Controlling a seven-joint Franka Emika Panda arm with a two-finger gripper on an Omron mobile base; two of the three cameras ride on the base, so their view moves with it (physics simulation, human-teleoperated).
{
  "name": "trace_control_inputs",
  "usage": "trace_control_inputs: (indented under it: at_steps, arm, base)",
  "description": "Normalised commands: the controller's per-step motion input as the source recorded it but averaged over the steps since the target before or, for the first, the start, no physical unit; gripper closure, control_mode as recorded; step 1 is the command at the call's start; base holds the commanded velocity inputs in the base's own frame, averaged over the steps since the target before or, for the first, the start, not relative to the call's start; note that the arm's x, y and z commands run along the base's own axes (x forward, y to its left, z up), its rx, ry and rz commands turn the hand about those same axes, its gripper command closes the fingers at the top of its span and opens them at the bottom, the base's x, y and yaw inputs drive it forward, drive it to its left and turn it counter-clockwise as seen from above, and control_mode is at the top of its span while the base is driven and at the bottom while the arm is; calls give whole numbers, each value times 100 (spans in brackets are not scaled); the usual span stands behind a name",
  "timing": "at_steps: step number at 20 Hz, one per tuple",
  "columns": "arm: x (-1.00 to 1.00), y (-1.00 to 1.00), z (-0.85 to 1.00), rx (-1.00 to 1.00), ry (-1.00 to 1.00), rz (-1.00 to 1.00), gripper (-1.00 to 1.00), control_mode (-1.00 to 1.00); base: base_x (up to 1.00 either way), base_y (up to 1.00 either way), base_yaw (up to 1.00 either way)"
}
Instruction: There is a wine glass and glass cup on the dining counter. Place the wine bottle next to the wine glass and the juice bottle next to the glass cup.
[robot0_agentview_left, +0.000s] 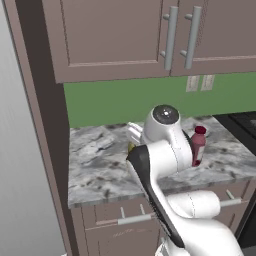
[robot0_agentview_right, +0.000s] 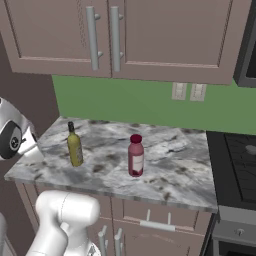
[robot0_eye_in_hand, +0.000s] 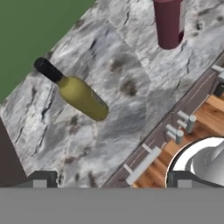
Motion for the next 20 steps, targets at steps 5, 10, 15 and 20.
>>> trace_control_inputs:
  at_steps: [5,10,15,20]
  arm:
    - [0,2,-16,-7,-12,-12,-100,-100]
    - [0,1,-14,-9,-13,-9,-100,-100]
    - [-2,0,-4,-1,-8,-6,-100,-100]
    - [-1,0,0,0,-2,-3,-100,-100]
  base:
    - [0,0,0]
    - [0,0,0]
    - [0,0,0]
    - [0,0,0]
